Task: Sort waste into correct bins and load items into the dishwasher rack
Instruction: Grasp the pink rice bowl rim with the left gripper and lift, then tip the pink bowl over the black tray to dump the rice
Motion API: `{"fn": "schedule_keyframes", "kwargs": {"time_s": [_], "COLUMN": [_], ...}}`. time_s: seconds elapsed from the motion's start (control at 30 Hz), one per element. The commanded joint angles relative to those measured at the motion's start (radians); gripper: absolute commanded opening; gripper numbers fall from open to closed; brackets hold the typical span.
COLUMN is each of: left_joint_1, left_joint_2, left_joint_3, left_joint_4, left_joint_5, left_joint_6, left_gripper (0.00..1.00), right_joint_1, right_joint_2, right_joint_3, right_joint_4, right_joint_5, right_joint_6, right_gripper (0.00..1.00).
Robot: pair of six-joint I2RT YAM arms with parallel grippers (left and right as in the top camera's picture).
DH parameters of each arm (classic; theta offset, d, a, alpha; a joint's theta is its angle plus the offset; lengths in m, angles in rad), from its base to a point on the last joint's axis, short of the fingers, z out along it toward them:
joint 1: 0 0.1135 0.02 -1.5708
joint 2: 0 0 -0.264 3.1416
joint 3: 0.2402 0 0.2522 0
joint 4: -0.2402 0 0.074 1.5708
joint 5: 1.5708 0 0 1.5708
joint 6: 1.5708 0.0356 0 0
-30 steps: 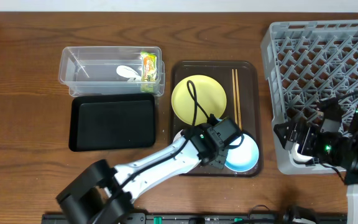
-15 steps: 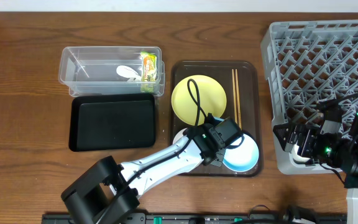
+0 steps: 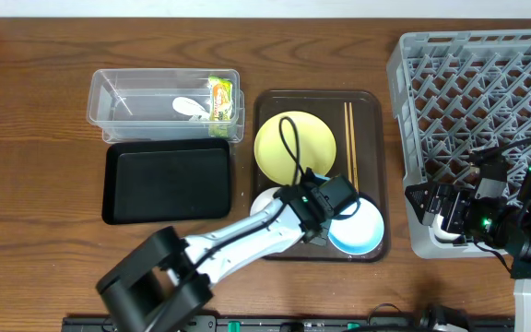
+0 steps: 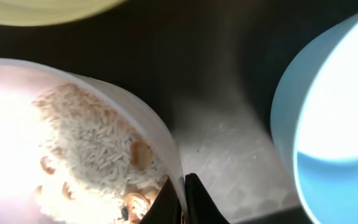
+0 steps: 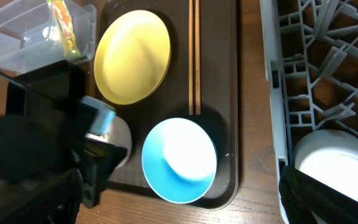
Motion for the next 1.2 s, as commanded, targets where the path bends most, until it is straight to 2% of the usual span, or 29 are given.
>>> {"fn": "schedule_keyframes", "kwargs": {"time_s": [0.0, 0.07, 0.23, 0.4, 0.6, 0.7, 0.83, 0.97, 1.17], "left_joint_1": [0.067, 0.122, 0.323, 0.611, 0.973, 1.11, 1.22, 1.263, 1.272], "left_joint_2": [-0.093, -0.153, -0.29, -0.35, -0.324, -0.276, -0.169, -0.048, 0.006], "left_joint_3": [0.026, 0.026, 0.026, 0.021, -0.05, -0.1, -0.15, -0.158, -0.158], "left_joint_4": [-0.043, -0.068, -0.078, -0.098, -0.147, -0.137, -0.133, -0.12, -0.11], "left_joint_5": [-0.003, 0.027, 0.269, 0.643, 1.058, 1.278, 1.483, 1.608, 1.606], "left_joint_6": [0.021, 0.038, 0.142, 0.282, 0.55, 0.684, 0.828, 0.894, 0.888], "left_gripper": [0.06, 0.06, 0.06, 0.06, 0.06, 0.06, 0.06, 0.06, 0.06], "right_joint_1": [-0.007, -0.007, -0.006, -0.007, -0.007, -0.007, -0.007, -0.007, -0.007], "right_joint_2": [-0.002, -0.002, -0.002, -0.002, -0.002, -0.002, -0.002, -0.002, -0.002], "right_joint_3": [0.017, 0.017, 0.017, 0.017, 0.017, 0.017, 0.017, 0.017, 0.017], "right_joint_4": [0.0, -0.001, 0.0, -0.001, 0.0, 0.002, 0.002, 0.002, 0.002], "right_joint_5": [-0.022, -0.022, -0.022, -0.022, -0.022, -0.022, -0.022, -0.022, -0.022], "right_joint_6": [-0.018, -0.018, -0.018, -0.018, -0.018, -0.018, -0.018, -0.018, -0.018], "right_gripper": [0.98, 0.98, 0.98, 0.98, 0.98, 0.98, 0.98, 0.97, 0.98]}}
